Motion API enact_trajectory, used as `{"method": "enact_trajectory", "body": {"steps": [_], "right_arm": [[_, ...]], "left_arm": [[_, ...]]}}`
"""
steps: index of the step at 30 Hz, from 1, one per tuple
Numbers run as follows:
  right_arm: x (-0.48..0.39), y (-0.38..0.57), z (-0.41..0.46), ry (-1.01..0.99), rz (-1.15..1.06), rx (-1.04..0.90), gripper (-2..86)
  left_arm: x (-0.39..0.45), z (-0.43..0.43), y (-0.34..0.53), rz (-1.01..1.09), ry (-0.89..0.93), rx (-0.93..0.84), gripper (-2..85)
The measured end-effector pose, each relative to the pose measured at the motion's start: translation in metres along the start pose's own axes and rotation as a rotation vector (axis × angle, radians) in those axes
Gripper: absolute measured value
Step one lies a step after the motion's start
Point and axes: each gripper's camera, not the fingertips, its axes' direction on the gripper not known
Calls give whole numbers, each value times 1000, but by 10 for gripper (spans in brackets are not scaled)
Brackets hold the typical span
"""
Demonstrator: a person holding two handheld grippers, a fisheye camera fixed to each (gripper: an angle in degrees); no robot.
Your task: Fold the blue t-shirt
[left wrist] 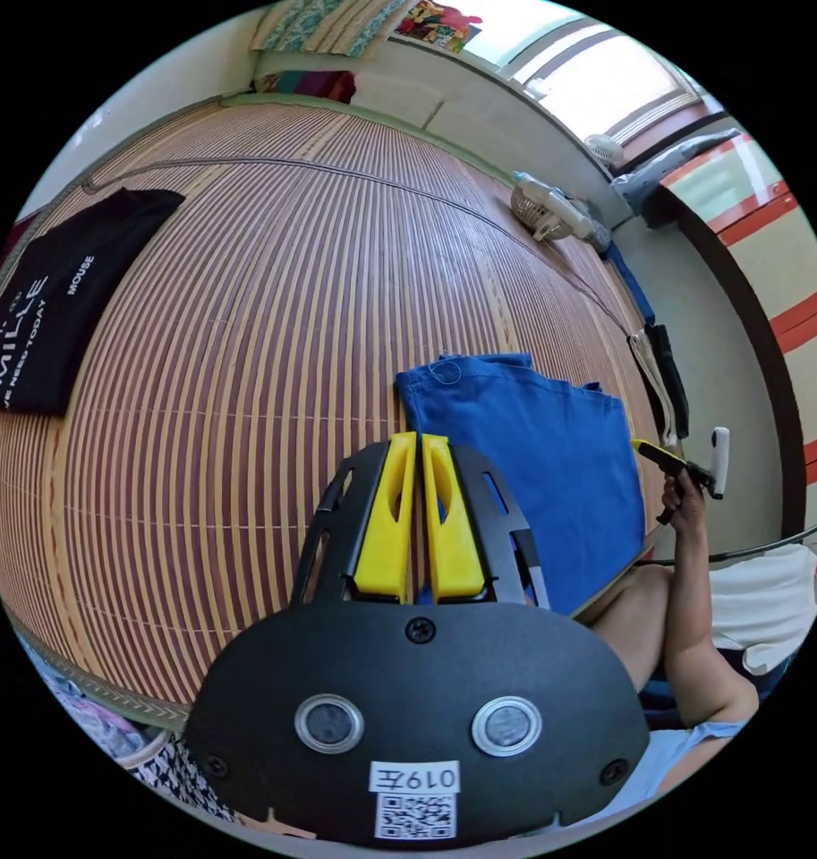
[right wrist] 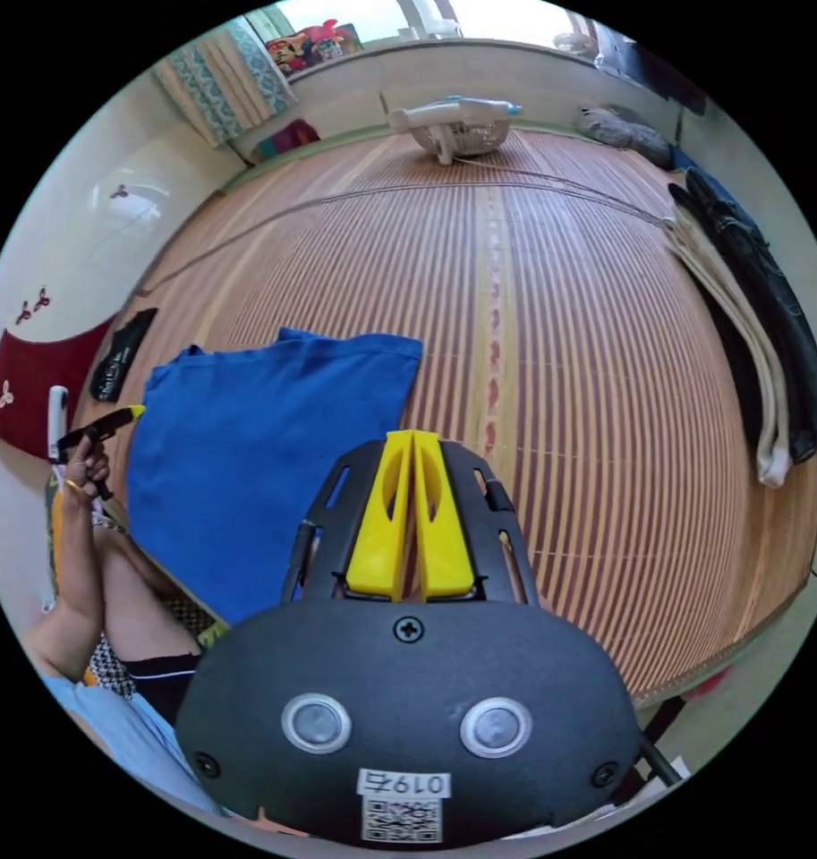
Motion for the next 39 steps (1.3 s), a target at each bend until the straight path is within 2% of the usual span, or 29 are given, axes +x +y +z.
{"method": "enact_trajectory", "body": {"steps": [6,9,11,13,16,23,25,29,30,39], "right_arm": [[-29,14,-37,-75,-45,269,6],[-61,4,-51,-126,-162,337,36],[-97,-12,-47,-96,-306,353,72],[-126,-23,-36,5,-421,341,78],[-156,-26,-4,106,-507,372,61],[-183,-50,94,250,-751,187,85],[-181,-59,110,229,-757,161,84],[-170,-76,138,128,-725,119,82],[-169,-78,140,117,-718,117,82],[-158,-95,166,51,-687,120,67]], "left_arm": [[24,-13,3,7,-14,42,15],[46,-34,-11,71,10,99,13],[80,-40,-24,224,54,152,11],[113,-31,-32,412,82,128,10],[150,0,-22,628,-5,143,9],[178,78,-17,809,-298,57,10],[179,83,-19,787,-251,111,10],[174,105,-39,674,69,124,10],[176,109,-41,673,100,119,10],[226,161,-38,822,-34,12,16]]}}
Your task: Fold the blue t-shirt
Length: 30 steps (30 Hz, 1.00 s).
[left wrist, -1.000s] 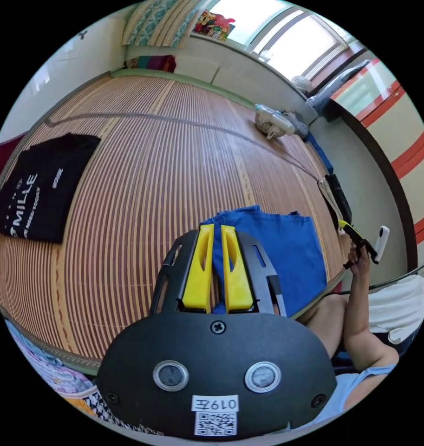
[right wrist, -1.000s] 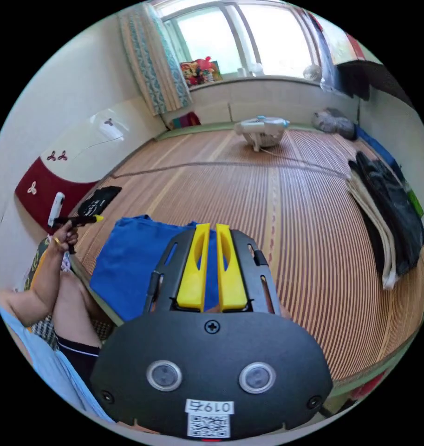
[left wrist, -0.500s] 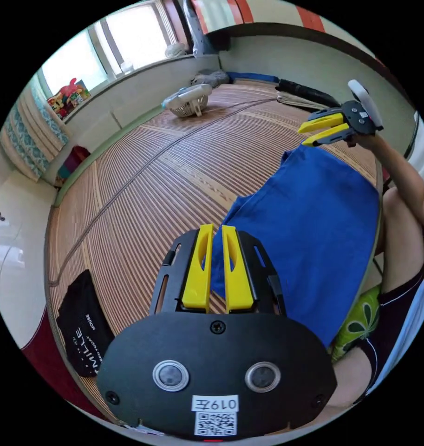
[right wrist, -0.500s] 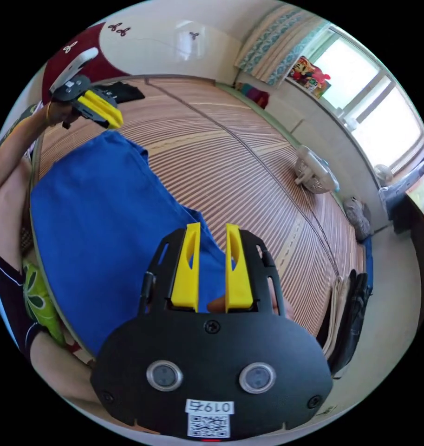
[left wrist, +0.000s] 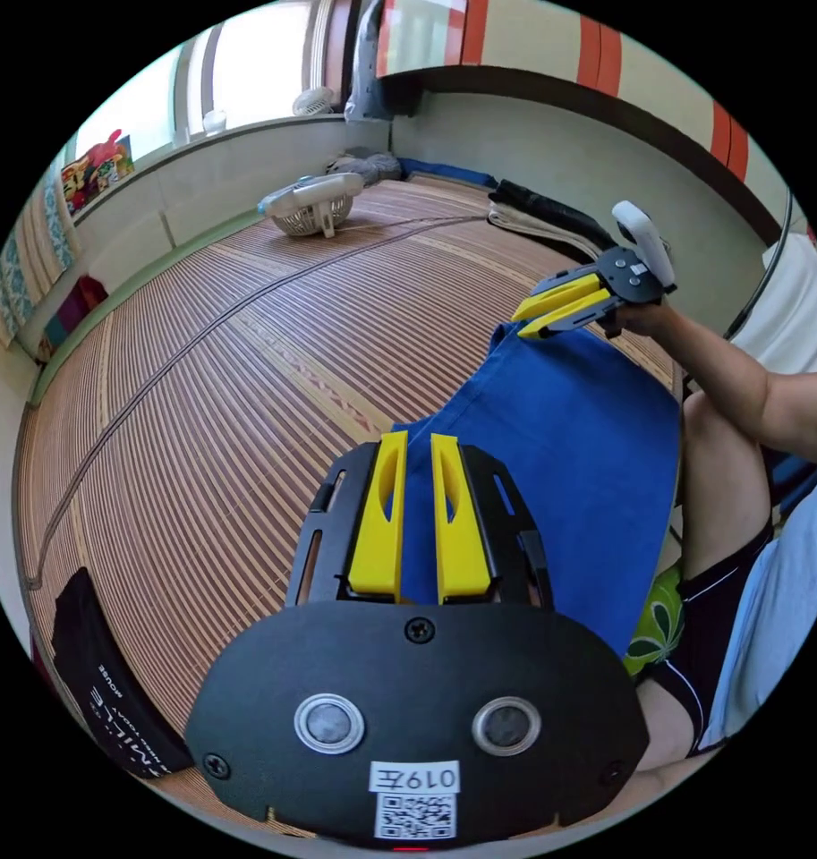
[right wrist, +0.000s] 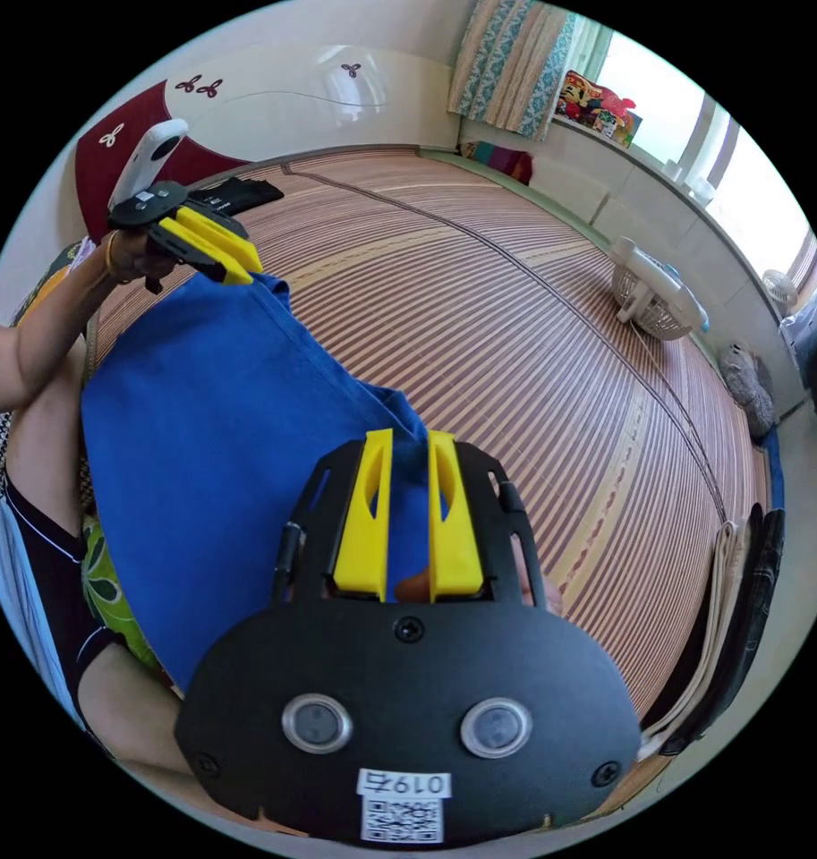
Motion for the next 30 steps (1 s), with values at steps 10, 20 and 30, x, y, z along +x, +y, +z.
{"method": "enact_trajectory", "body": {"steps": [10,20,30], "right_arm": [[9,-12,15,7,5,-5,51],[18,-23,20,26,-1,-7,-7],[31,-32,22,40,17,-17,-4]], "left_arm": [[21,38,-22,51,-97,-94,27],[32,56,-41,50,-92,-104,14],[32,68,-56,-9,-117,-97,11]]}}
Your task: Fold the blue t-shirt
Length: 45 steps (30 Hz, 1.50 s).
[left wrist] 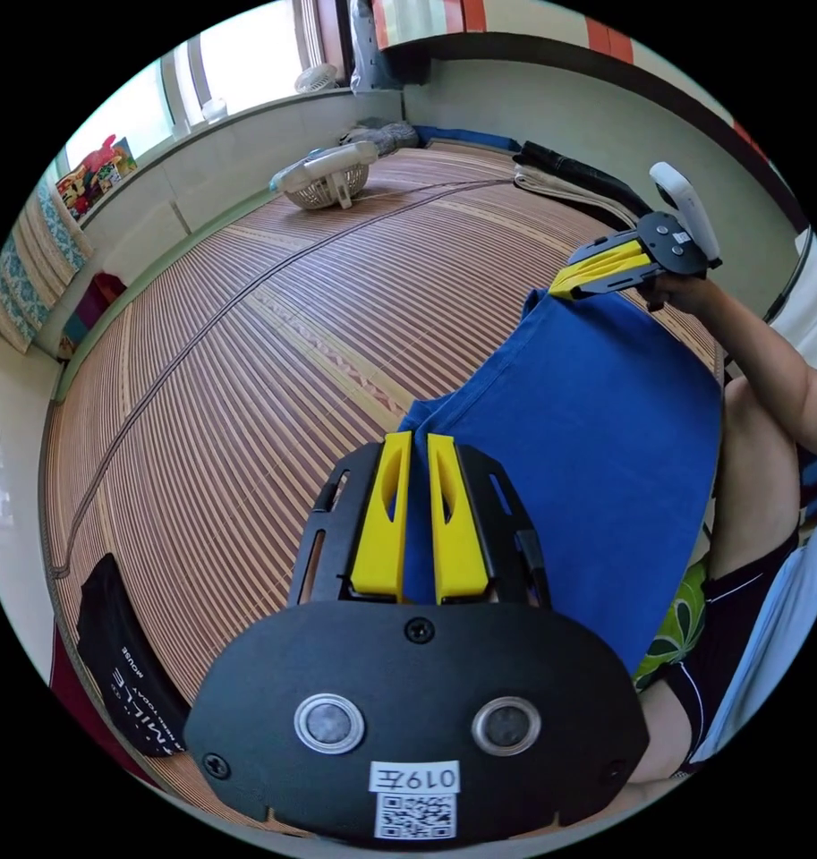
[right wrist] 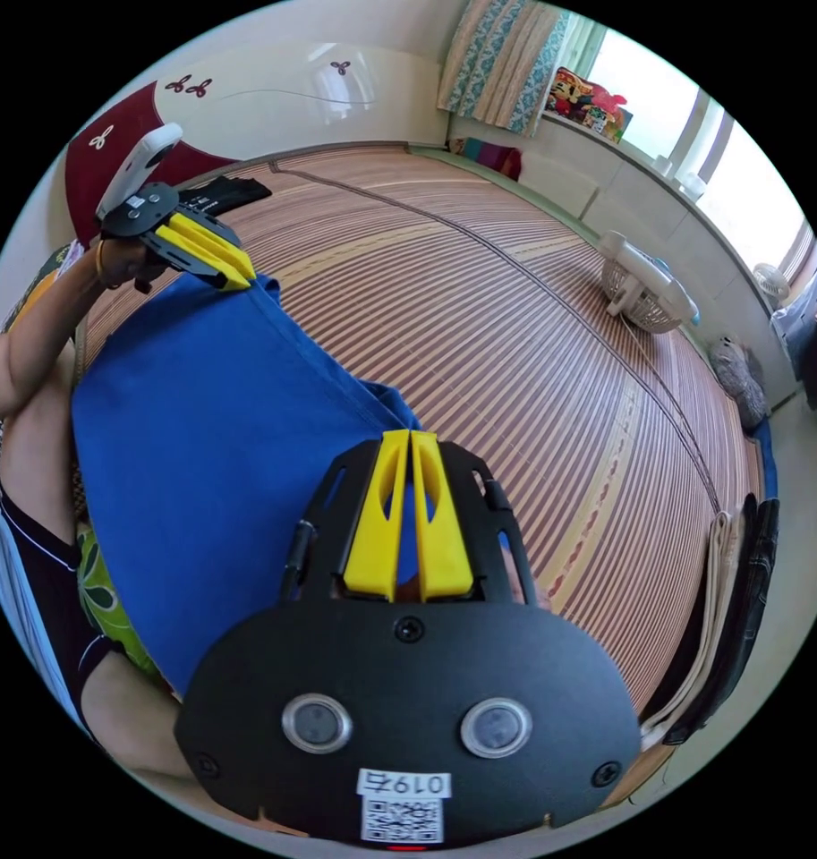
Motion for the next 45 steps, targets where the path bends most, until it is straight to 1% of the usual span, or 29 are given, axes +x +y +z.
{"method": "enact_trajectory", "body": {"steps": [5,9,12,18,21,23,26,33,36,38,40,42,45], "right_arm": [[0,-8,-4,42,-4,-10,36],[7,-8,-19,74,5,25,43],[19,-7,-31,44,35,57,40],[38,-7,-34,-20,67,23,50],[42,-10,-32,-47,63,-8,36],[42,-12,-34,-27,53,-23,6],[44,-15,-40,-10,47,-29,-7],[50,-20,-55,-21,50,-24,-5],[54,-23,-61,-43,57,-28,10],[60,-24,-69,-60,77,-15,38],[66,-24,-76,-97,88,-5,42],[69,-25,-78,-110,94,-17,37],[69,-27,-79,-105,82,-40,2]], "left_arm": [[8,-2,-8,18,-27,2,12],[5,-16,-9,42,-24,10,12],[-3,-23,-7,36,-17,11,11],[-7,-20,-9,39,-45,-49,9],[0,-13,-14,59,-55,-82,9],[4,-14,-18,66,-70,-88,10],[2,-19,-20,62,-69,-94,11],[0,-35,-21,72,-53,-86,12],[3,-32,-23,87,-60,-123,11],[4,-33,-25,86,-63,-127,11],[4,-35,-26,87,-58,-128,11],[4,-37,-27,86,-55,-126,10],[5,-40,-28,91,-66,-128,8]]}}
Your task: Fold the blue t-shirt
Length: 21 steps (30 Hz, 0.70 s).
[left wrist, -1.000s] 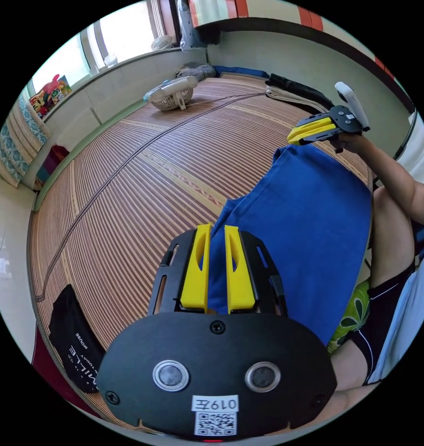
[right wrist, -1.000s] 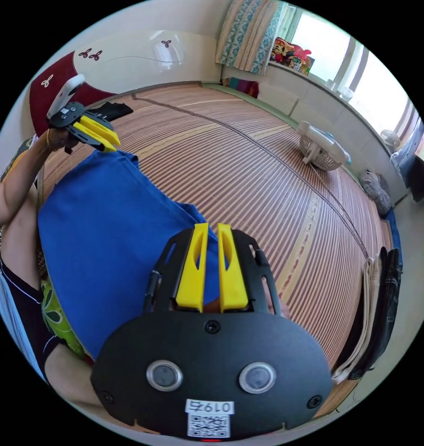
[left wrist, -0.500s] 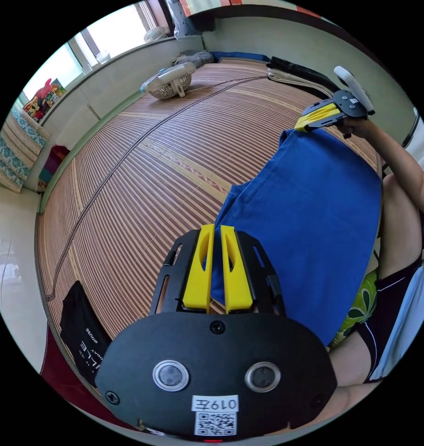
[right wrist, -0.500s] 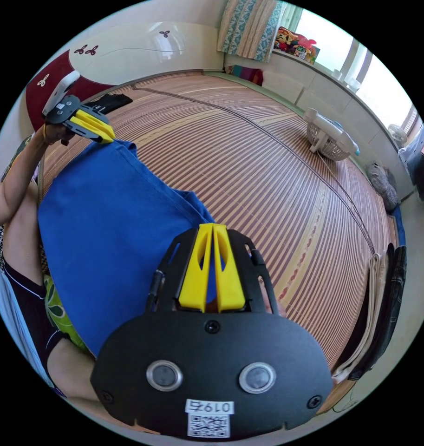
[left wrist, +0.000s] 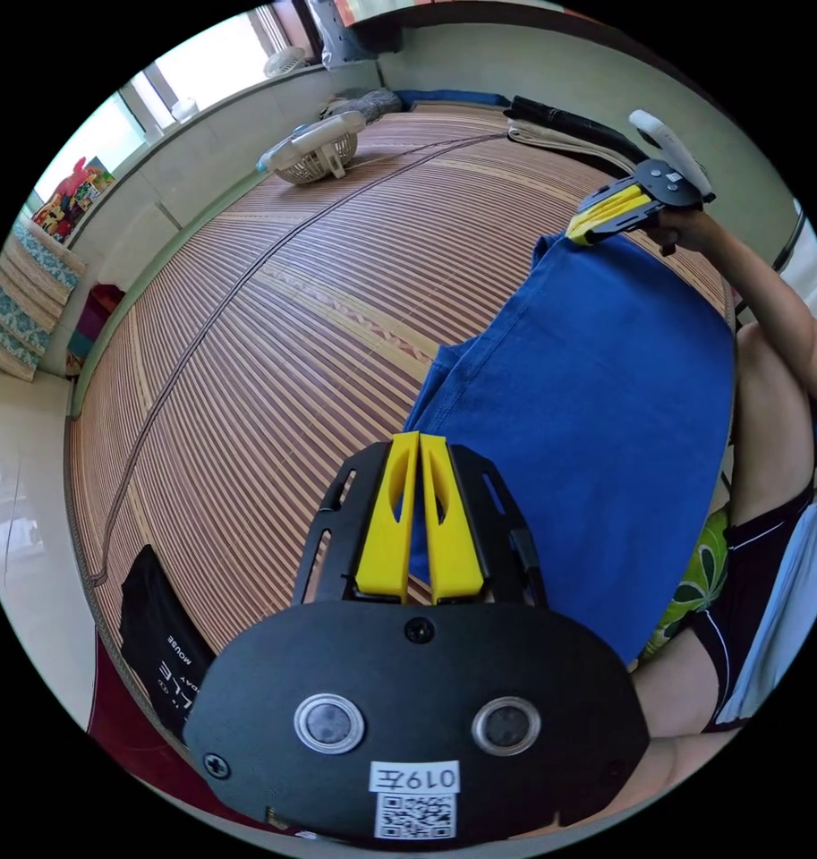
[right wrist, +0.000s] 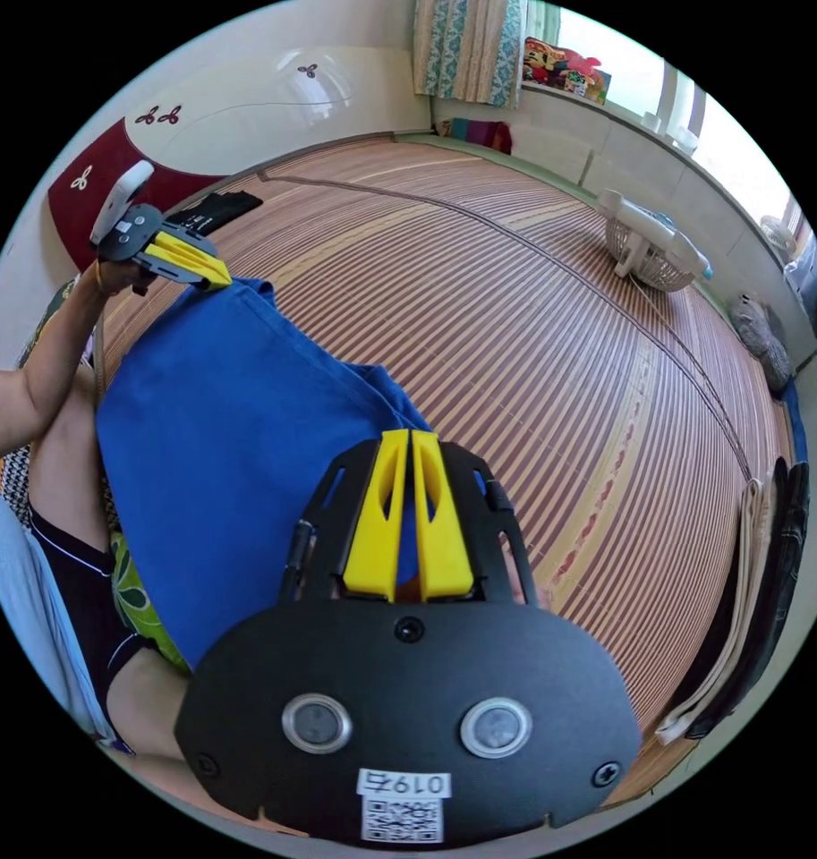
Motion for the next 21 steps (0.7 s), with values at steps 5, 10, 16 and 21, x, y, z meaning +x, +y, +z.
{"method": "enact_trajectory", "body": {"steps": [5,10,16,21], "right_arm": [[2,-4,-19,21,-1,12,-9],[9,-3,-36,80,46,43,-9],[14,-1,-50,33,58,63,8],[16,-1,-74,-88,36,94,72]], "left_arm": [[-4,-10,2,-13,-3,0,8],[-10,-18,5,-53,-48,3,7],[-18,-28,12,-99,-50,24,8],[-31,-44,23,-110,76,74,10]]}}
